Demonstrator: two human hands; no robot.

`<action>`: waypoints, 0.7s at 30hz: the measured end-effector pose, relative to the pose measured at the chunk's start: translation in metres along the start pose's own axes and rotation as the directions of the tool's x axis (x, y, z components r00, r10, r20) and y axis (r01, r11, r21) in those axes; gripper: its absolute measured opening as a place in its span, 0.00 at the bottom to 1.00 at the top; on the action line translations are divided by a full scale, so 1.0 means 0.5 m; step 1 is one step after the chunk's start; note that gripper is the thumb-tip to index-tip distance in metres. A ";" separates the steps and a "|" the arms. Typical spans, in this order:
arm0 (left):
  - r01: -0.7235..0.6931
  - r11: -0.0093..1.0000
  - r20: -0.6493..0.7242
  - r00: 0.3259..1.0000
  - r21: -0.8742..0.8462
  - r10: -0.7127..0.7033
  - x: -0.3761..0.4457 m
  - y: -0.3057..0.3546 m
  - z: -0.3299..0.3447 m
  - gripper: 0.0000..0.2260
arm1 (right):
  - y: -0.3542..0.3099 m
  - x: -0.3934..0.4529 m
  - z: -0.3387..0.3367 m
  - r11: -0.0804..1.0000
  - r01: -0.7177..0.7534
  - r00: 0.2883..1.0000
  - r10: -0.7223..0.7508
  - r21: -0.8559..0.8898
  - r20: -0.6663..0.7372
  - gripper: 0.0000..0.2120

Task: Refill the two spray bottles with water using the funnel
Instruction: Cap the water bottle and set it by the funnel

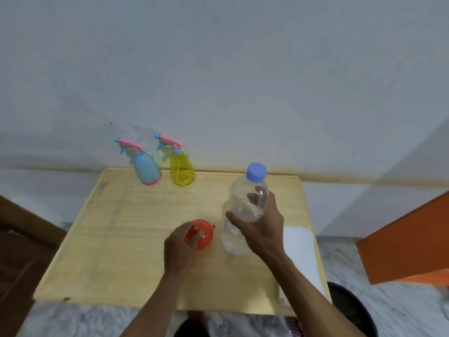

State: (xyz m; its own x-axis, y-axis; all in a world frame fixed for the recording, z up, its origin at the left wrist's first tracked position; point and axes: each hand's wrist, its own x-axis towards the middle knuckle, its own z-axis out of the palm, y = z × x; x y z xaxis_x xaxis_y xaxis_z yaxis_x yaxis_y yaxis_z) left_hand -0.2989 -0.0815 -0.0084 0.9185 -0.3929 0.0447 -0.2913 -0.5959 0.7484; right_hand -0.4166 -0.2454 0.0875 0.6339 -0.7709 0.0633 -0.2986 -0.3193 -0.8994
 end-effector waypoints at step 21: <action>-0.135 0.991 0.116 0.984 0.014 0.132 0.381 0.117 0.151 0.13 | -0.006 0.360 0.021 0.998 -0.044 0.969 0.052 0.041 -0.242 0.35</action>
State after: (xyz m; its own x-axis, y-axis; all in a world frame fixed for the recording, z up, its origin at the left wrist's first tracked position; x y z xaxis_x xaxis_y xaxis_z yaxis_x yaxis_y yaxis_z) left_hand -0.1612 -0.2441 -0.0060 0.8347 -0.5468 0.0661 -0.4159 -0.5471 0.7265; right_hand -0.2942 -0.3775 0.0971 0.4255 -0.8971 0.1189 -0.2966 -0.2624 -0.9182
